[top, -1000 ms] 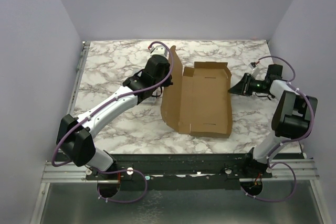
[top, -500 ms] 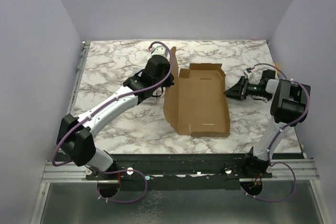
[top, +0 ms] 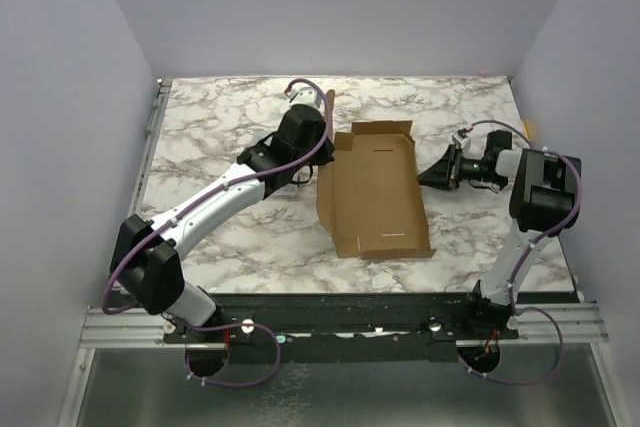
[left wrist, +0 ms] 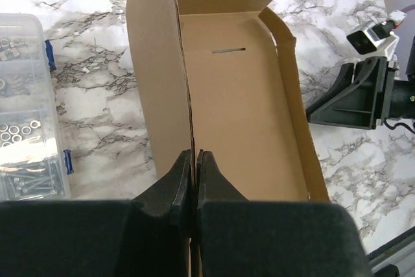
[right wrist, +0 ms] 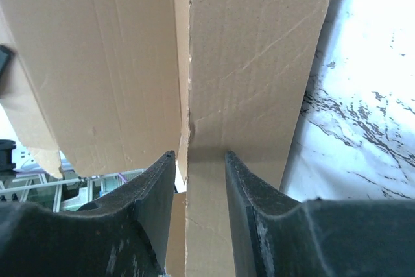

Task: Fold the paper box
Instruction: Fold the paper box at the center of the board.

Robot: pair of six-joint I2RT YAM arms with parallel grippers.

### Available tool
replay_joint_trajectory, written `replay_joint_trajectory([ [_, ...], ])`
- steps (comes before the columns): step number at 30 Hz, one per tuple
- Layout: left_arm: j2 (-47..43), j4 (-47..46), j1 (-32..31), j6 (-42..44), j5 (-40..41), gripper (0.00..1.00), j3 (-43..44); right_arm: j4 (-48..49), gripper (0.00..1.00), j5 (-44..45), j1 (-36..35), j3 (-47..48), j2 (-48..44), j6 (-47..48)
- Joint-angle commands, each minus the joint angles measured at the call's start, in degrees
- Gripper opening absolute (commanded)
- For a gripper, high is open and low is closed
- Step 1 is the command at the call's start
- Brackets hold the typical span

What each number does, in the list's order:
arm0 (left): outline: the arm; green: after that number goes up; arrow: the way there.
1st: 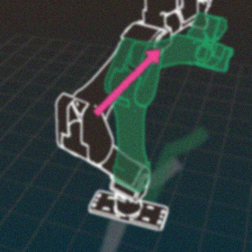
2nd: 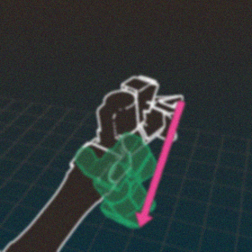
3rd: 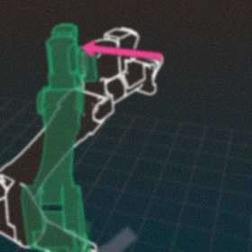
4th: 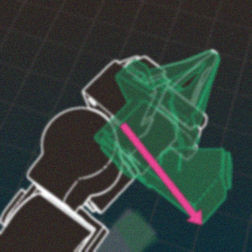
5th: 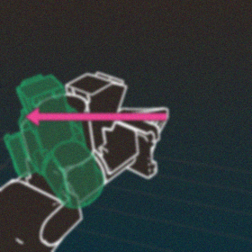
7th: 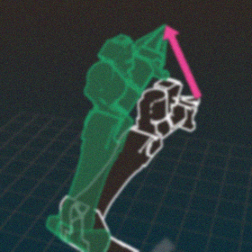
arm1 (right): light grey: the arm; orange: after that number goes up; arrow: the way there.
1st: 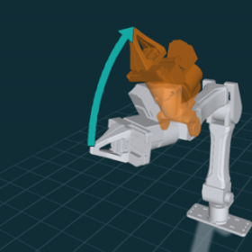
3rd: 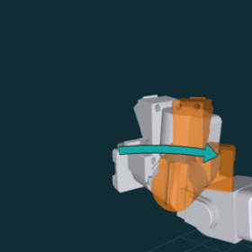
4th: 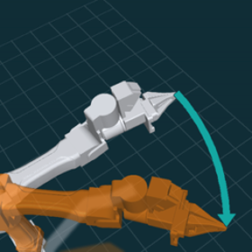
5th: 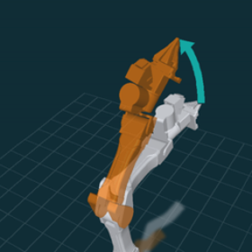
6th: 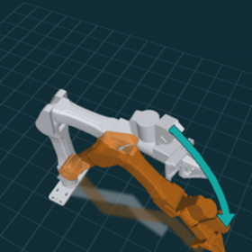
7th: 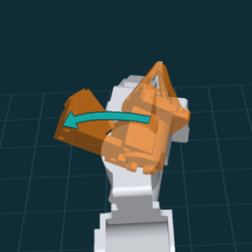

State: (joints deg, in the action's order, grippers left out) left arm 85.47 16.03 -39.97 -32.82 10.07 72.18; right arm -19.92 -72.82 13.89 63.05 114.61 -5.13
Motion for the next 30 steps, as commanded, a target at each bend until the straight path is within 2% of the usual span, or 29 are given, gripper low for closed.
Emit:
replay_joint_trajectory([
  [1,1.2,-0.4,-0.2,1.2,-0.5,0.0,-1.1,-0.9,0.39,4.6,-1.4,0.0,1.2,-0.2],
  [4,1.0,-0.4,-0.2,1.3,0.0,0.0,-1.6,-1.9,0.39,1.4,-1.3,0.0,0.1,1.8],
  [8,0.4,-0.4,-0.2,1.8,0.9,0.0,-2.5,-8.3,0.41,-9.1,-1.3,1.2,-0.2,9.8],
  [13,0.0,-0.5,-0.1,2.3,1.9,0.0,-3.4,-18.5,0.4,-12.0,-1.3,3.5,2.0,18.7],
  [16,-0.1,-0.4,0.0,2.4,2.5,0.0,-4.1,-19.9,0.39,-10.7,-1.3,3.0,2.1,20.3],
  [18,-0.3,-0.4,-0.1,2.5,2.6,0.0,-4.4,-15.4,0.38,-6.7,-1.3,1.4,1.3,16.5],
  [20,-0.4,-0.4,-0.1,2.5,2.6,0.0,-4.7,-8.8,0.26,-0.9,-1.2,-1.0,-0.3,10.6],
  [21,-0.5,-0.4,-0.1,2.5,2.6,0.0,-4.8,-7.6,0.23,0.8,-1.2,-1.4,-0.7,9.3],
  [23,-0.8,-0.4,-0.1,2.7,2.8,0.0,-4.9,-10.0,0.2,1.1,-1.3,-0.2,-1.4,12.9],
  [25,-1.3,-0.5,0.0,3.0,3.3,0.0,-5.1,-15.9,0.22,-1.7,-0.9,2.1,-3.9,20.3],
  [27,-1.9,-0.3,0.1,3.5,3.7,0.0,-5.1,-21.6,0.27,0.0,-0.6,3.9,-8.2,27.5],
  [30,-2.3,-0.2,0.4,4.3,3.6,0.0,-5.3,-23.5,0.47,9.2,-0.6,-0.1,-18.3,38.9],
])
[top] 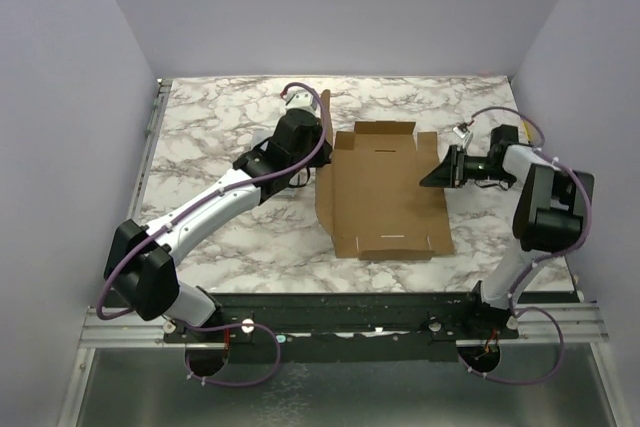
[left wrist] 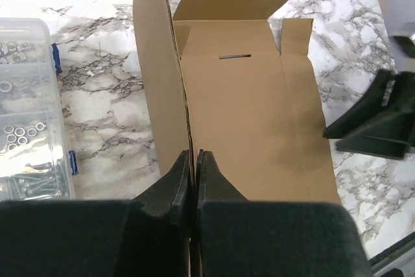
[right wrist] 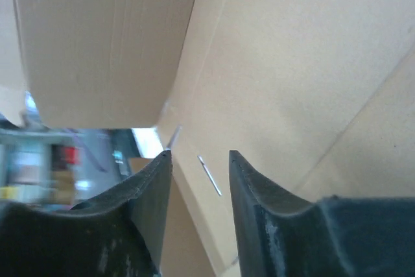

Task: Fold the paper box
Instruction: Fold the paper box at the center of the board.

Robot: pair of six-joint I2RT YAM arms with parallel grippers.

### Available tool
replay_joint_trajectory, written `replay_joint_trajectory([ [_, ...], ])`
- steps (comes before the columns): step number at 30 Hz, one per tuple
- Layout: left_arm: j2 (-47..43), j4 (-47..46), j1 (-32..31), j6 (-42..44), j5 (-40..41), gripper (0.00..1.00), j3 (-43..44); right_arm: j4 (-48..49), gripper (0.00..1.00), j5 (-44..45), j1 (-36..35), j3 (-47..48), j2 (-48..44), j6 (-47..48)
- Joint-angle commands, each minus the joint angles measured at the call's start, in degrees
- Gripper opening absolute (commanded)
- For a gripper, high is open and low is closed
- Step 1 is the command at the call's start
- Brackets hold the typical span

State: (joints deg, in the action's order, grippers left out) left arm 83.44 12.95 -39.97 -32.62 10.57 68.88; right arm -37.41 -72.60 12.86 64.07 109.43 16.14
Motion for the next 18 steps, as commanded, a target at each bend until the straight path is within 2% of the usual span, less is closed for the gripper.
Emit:
replay_joint_trajectory([
  [1,-0.2,2.9,0.7,4.4,2.8,0.0,-1.9,-7.0,0.52,11.6,0.4,-3.6,-16.8,24.0],
  [3,0.0,2.9,1.2,5.0,1.8,0.0,-1.8,-11.8,0.63,14.4,0.3,-8.9,-24.2,43.8],
  [5,0.3,3.1,1.5,5.7,0.9,0.0,-1.5,-20.3,0.7,17.6,0.4,-15.0,-30.3,71.3],
  [6,0.3,3.1,1.6,6.0,0.6,0.0,-1.4,-23.1,0.74,20.8,0.4,-18.7,-32.8,82.1],
  [7,0.3,3.2,1.7,6.2,0.4,0.0,-1.2,-22.7,0.77,23.6,0.4,-21.7,-35.1,87.7],
  [9,0.0,3.2,1.8,6.3,0.0,0.0,-1.2,-21.0,0.81,26.5,0.3,-25.9,-37.2,92.4],
  [11,-0.4,3.2,1.8,6.0,-0.3,0.0,-1.4,-22.0,0.82,27.6,0.3,-26.4,-35.4,95.3],
  [14,-0.5,3.2,1.9,5.5,-1.1,0.0,-1.9,-20.4,0.82,27.3,0.3,-27.4,-33.8,93.5],
  [18,-0.3,3.2,1.8,5.5,-1.9,0.0,-1.9,-13.2,0.84,29.5,0.3,-31.7,-35.4,93.1],
])
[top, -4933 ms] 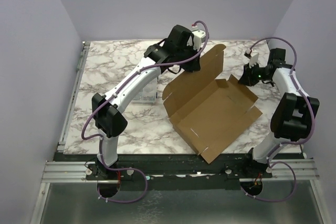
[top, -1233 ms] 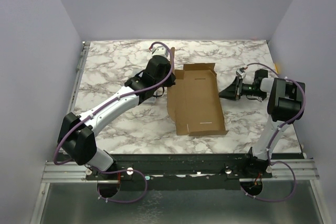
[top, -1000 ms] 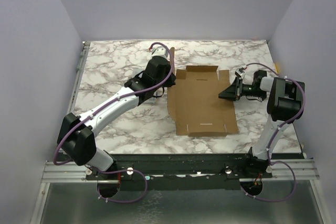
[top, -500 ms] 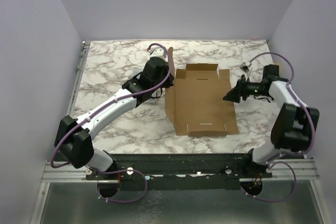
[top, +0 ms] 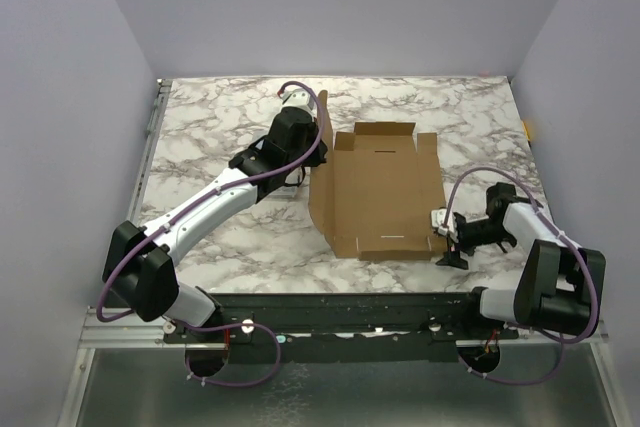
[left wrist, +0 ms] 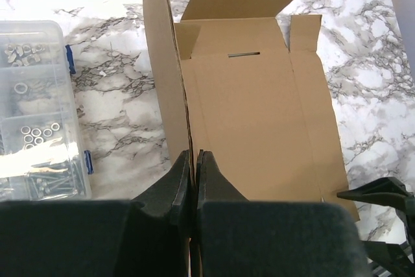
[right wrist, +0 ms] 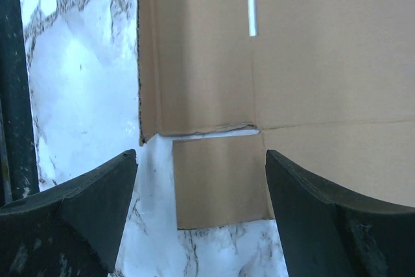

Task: Fold the paper box
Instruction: Fold the paper box at the center of the board.

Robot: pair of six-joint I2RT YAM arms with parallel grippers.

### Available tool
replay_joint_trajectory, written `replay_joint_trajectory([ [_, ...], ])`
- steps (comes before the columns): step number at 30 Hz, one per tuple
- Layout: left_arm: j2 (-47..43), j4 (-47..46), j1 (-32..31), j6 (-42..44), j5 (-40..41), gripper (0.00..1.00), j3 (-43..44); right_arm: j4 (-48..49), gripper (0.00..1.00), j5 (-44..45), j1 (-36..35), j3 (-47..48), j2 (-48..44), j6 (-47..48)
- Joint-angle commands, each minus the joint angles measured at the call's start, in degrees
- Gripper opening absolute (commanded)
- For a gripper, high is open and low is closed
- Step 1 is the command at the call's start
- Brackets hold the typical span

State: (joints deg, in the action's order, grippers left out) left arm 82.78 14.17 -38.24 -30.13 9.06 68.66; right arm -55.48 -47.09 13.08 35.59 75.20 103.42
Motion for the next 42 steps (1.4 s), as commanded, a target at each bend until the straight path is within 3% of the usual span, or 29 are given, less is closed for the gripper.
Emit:
replay_joint_trajectory([
  [1,0.2,2.0,0.1,3.1,-0.5,0.0,-1.6,5.7,0.84,4.6,0.1,-3.5,-1.3,5.9],
  [6,0.8,2.0,0.1,3.2,-1.6,0.0,-1.2,7.9,0.81,5.2,0.1,-1.7,-1.1,1.2],
  [12,1.0,2.0,0.1,4.5,-3.0,0.0,-1.0,-8.7,0.79,-13.4,5.4,22.6,10.8,-8.7],
  [15,0.9,2.0,0.1,5.2,-3.7,0.0,-0.9,1.8,0.81,-16.0,6.8,33.0,20.4,-29.5],
  [19,0.9,1.8,0.1,6.7,-4.8,0.0,-0.6,20.1,0.84,-12.5,7.5,44.9,33.2,-64.4],
  [22,0.9,1.9,0.1,8.1,-4.9,0.0,-0.2,20.7,0.79,-10.1,7.5,58.4,44.2,-79.9],
  [24,1.0,1.9,0.1,8.6,-4.8,0.0,0.1,22.6,0.78,-6.8,7.6,60.9,46.6,-85.6],
  [28,1.8,1.9,0.1,8.9,-4.1,0.0,0.7,27.2,0.79,-0.7,7.5,58.9,45.7,-87.4],
  [31,2.6,2.1,0.1,8.7,-3.2,0.0,1.2,24.1,0.8,2.5,7.7,57.9,45.8,-84.2],
  [35,3.6,2.0,0.1,8.1,-2.7,0.0,1.7,19.2,0.78,2.6,7.8,56.1,47.5,-79.7],
  [37,3.7,2.1,0.2,8.0,-2.5,0.0,1.9,17.6,0.72,2.3,7.9,54.9,47.9,-78.7],
  [42,3.3,2.4,0.1,8.2,-1.4,0.0,2.1,16.6,0.68,0.5,8.8,50.5,44.2,-75.9],
])
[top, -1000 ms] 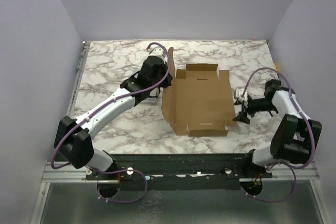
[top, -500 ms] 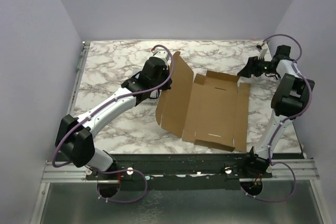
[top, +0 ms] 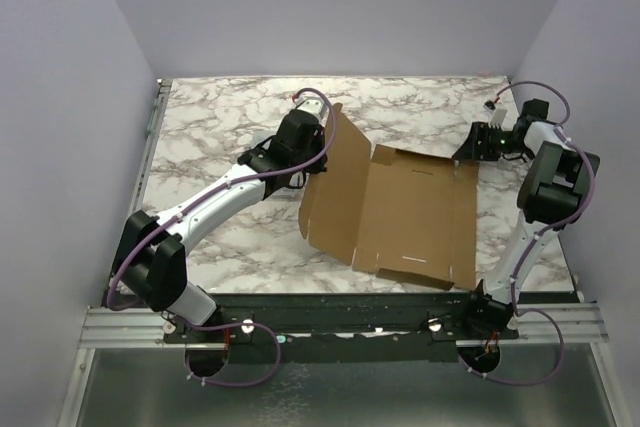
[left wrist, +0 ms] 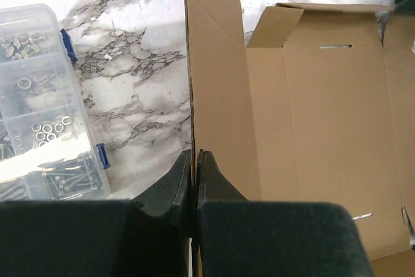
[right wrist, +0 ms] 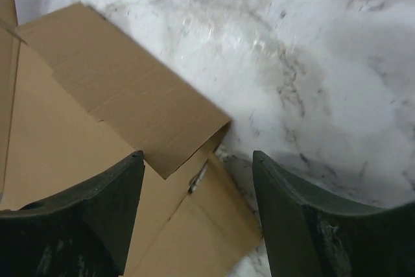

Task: Fold the paper box
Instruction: Fold the paper box at the center of the board.

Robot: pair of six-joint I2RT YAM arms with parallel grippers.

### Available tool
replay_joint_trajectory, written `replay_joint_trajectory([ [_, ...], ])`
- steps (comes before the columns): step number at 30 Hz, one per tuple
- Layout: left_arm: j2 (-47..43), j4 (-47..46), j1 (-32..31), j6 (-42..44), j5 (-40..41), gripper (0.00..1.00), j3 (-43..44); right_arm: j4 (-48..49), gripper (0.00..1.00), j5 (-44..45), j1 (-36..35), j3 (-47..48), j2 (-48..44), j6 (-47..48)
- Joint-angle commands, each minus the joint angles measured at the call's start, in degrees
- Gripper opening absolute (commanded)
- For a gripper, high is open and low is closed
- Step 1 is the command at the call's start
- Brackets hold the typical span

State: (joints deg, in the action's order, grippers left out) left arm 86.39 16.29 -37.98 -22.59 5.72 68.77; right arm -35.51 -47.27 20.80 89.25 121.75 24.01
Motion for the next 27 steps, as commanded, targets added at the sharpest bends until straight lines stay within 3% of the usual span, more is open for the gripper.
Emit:
replay_joint_trajectory([
  [1,-0.3,0.5,-0.2,0.6,2.4,0.0,2.0,-4.0,0.68,-0.2,1.8,-3.5,-3.2,4.0],
  [11,-0.5,1.1,0.0,0.7,4.2,0.0,2.3,-11.4,0.69,-7.9,6.0,-4.8,-5.4,11.2],
  [17,-0.4,1.1,-0.1,0.6,3.5,0.0,2.6,-13.6,0.59,-11.8,6.0,-4.1,-3.5,12.5],
  [22,-0.4,1.1,-0.1,0.5,3.6,0.0,2.7,-19.9,0.45,-15.6,5.9,-1.7,-1.4,17.6],
  [27,-0.3,1.1,-0.1,0.4,3.5,0.0,2.7,-25.7,0.4,-15.2,5.9,-2.3,-1.1,22.9],
])
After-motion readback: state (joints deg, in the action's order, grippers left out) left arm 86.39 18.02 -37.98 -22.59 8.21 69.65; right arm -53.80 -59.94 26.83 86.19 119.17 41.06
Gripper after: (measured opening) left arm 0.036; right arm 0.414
